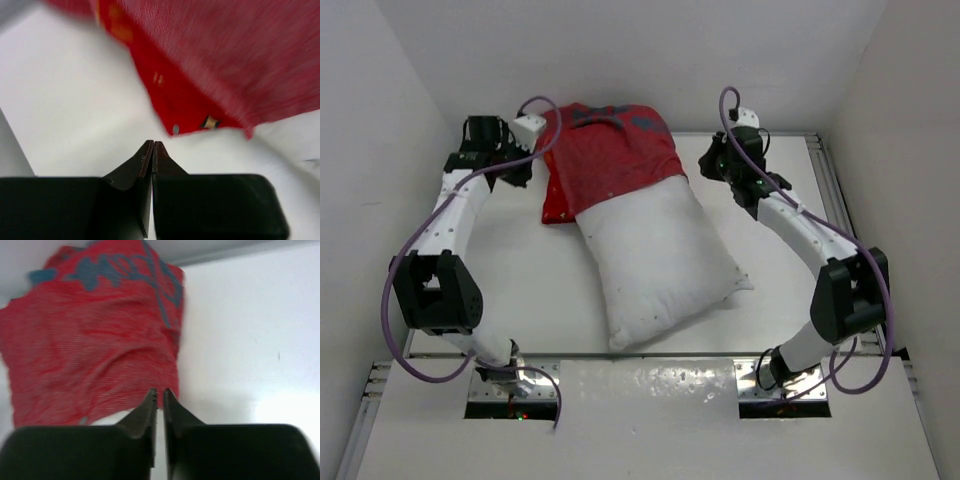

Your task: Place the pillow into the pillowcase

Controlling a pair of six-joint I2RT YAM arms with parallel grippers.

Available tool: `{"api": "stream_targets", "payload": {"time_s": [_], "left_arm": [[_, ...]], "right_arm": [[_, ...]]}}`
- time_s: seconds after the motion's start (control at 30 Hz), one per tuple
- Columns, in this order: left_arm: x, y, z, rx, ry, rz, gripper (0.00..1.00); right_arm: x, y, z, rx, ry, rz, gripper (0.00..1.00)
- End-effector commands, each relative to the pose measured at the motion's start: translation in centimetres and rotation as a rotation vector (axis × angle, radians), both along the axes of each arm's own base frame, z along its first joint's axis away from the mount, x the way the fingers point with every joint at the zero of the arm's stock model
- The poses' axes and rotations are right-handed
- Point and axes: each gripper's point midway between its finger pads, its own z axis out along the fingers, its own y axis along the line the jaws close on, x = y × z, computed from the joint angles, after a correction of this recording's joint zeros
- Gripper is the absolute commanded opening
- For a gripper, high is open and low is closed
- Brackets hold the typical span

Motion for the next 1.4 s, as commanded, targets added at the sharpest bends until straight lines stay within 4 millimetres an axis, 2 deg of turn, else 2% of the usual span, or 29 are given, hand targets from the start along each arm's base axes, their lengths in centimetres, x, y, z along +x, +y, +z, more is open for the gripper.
{"api": "stream_targets", "payload": {"time_s": [0.0,0.03,0.07,0.1,0.13,0.17,0.2,0.23,0.27,0.3,0.33,0.37,0.43,0.57,0.67,0.7,0.77,0.8,0.87,0.93,0.97,1.03,1.07,1.13,1.2,1.23,1.3,1.33,1.37], "left_arm": [[-1.4,1.6,-5.1,0.161,0.052,0.026,0.00],[-1.7,1.7,-6.4,0.179,0.073,0.016,0.00],[-1.6,1.4,-8.0,0.191,0.090,0.002,0.04],[-2.2,1.7,-9.8,0.224,0.125,0.006,0.14],[-2.2,1.7,-11.4,0.244,0.158,0.003,0.42],[-2.1,1.7,-12.5,0.271,0.164,-0.004,0.53],[-1.8,1.7,-13.5,0.270,0.172,-0.003,0.66],[-0.8,1.9,-13.5,0.264,0.138,0.013,0.71],[-0.4,1.8,-13.9,0.247,0.131,0.017,0.78],[0.0,1.7,-14.0,0.229,0.120,0.028,0.93],[0.9,1.8,-14.2,0.208,0.102,0.038,1.00],[1.5,1.3,-14.1,0.170,0.089,0.030,1.00],[2.2,0.7,-15.3,0.139,0.092,0.010,1.00],[3.0,-0.3,-18.6,0.154,0.140,0.007,1.00],[3.4,-0.7,-20.4,0.130,0.178,0.003,0.85],[2.8,-0.9,-21.3,0.127,0.233,-0.008,0.61],[3.1,-2.2,-20.9,0.058,0.232,-0.054,0.42],[3.0,-2.5,-20.7,0.047,0.230,-0.063,0.14],[2.8,-3.3,-20.4,0.031,0.234,-0.077,0.00],[2.2,-4.0,-19.5,-0.004,0.248,-0.104,0.00],[1.8,-4.9,-18.8,-0.051,0.252,-0.140,0.00],[0.4,-6.4,-16.1,-0.123,0.249,-0.213,0.00],[0.0,-6.9,-14.8,-0.137,0.229,-0.249,0.00],[-1.4,-8.2,-11.1,-0.176,0.169,-0.335,0.00],[-2.6,-9.4,-7.4,-0.214,0.118,-0.407,0.00],[-3.0,-9.7,-6.4,-0.209,0.104,-0.446,0.00],[-4.1,-10.8,-3.7,-0.219,0.095,-0.515,0.00],[-4.4,-11.1,-3.0,-0.204,0.087,-0.548,0.00],[-5.2,-11.8,-1.8,-0.197,0.096,-0.581,0.00]], "right_arm": [[-1.1,2.9,5.4,-0.047,-0.082,0.174,0.00],[-1.2,4.0,5.0,-0.057,-0.070,0.200,0.00],[-1.2,4.8,5.9,-0.062,-0.082,0.214,0.31],[-1.5,5.3,5.5,-0.074,-0.058,0.225,0.50],[-1.8,7.0,5.8,-0.085,-0.063,0.263,0.64],[-2.3,8.0,5.4,-0.102,-0.046,0.295,0.81],[-3.6,10.4,5.2,-0.135,-0.050,0.368,0.88],[-4.0,11.9,5.5,-0.155,-0.060,0.407,0.98],[-4.5,13.5,4.1,-0.192,-0.038,0.450,0.99],[-5.3,14.5,2.8,-0.259,-0.008,0.498,0.99],[-6.3,16.7,3.0,-0.297,-0.018,0.524,0.99],[-6.8,17.5,0.2,-0.355,0.046,0.543,0.99],[-7.9,19.6,-0.8,-0.383,0.067,0.570,0.99],[-9.4,21.3,-5.1,-0.414,0.159,0.585,0.99],[-10.4,21.3,-7.7,-0.476,0.233,0.591,0.99],[-10.7,21.5,-9.2,-0.494,0.271,0.596,0.99],[-11.6,20.9,-11.3,-0.528,0.341,0.598,0.99],[-11.8,20.6,-12.6,-0.539,0.374,0.594,0.99],[-12.2,20.2,-14.2,-0.558,0.407,0.598,0.97],[-12.1,20.6,-15.3,-0.537,0.436,0.624,0.81],[-12.0,21.0,-15.3,-0.510,0.442,0.635,0.53],[-11.7,22.3,-14.3,-0.382,0.449,0.665,0.10],[-10.6,23.4,-13.1,-0.306,0.399,0.670,0.00],[-10.6,25.2,-10.1,-0.085,0.377,0.758,0.00],[-7.8,26.4,-5.4,0.108,0.243,0.736,0.00],[-6.4,27.3,-0.4,0.203,0.095,0.744,0.00],[-4.0,25.9,4.9,0.352,-0.028,0.671,0.00],[-2.7,24.7,10.8,0.465,-0.186,0.634,0.00],[-2.2,23.8,13.3,0.503,-0.258,0.610,0.00]]}}
